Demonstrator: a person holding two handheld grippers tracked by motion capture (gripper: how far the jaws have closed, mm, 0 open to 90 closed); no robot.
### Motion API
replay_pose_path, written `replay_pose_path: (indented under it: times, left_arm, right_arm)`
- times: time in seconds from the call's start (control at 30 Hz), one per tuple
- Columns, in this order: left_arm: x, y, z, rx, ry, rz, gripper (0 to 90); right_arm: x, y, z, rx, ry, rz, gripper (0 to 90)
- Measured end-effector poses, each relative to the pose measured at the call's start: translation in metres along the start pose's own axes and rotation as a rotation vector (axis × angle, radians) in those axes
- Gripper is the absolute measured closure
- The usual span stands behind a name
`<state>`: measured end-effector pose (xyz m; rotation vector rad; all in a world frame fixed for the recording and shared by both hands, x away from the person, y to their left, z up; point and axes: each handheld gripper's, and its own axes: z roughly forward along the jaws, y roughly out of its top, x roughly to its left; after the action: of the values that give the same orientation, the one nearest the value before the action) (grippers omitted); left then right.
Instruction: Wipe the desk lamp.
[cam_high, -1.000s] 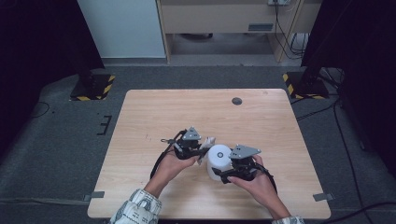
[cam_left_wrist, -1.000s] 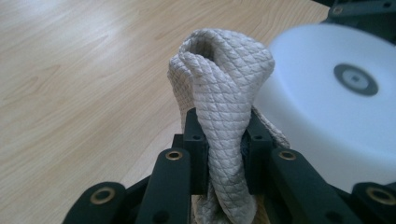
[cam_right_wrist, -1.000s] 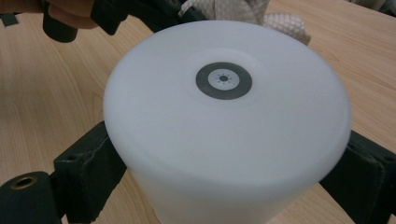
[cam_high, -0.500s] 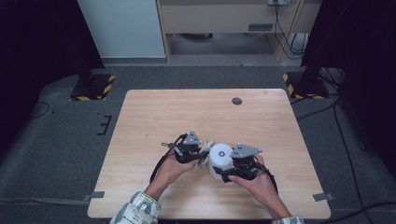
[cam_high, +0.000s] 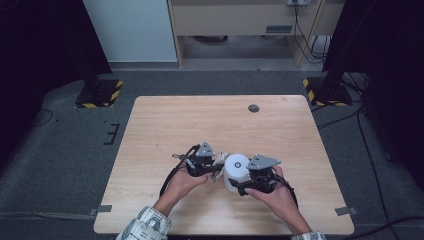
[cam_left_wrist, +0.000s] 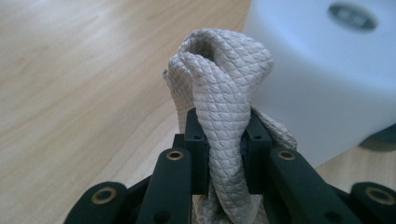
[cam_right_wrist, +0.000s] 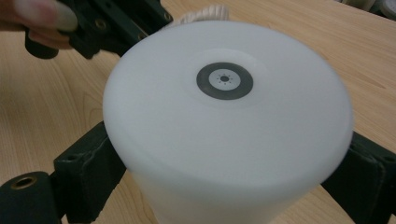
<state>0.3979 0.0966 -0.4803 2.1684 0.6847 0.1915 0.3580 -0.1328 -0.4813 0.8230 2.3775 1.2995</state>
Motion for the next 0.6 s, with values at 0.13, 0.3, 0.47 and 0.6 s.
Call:
replay_pose_path:
  times: [0.13,0.3,0.47,0.6]
  left_arm:
    - [0.0,-0.008,0.008,0.03,0.003,0.007,76.2]
    - [-0.001,-0.004,0.002,-0.002,-0.003,-0.007,76.2]
    - [-0.004,0.001,-0.011,-0.039,-0.012,-0.008,76.2]
    - [-0.006,-0.013,0.004,0.018,0.001,-0.009,76.2]
  right_arm:
    - [0.0,-0.001,-0.001,-0.001,0.004,-0.003,9.0]
    - [0.0,-0.001,-0.001,-0.003,0.006,-0.003,9.0]
    - [0.0,-0.001,-0.001,-0.003,0.005,0.002,9.0]
    - [0.001,-0.001,-0.001,-0.003,0.0,0.0,9.0]
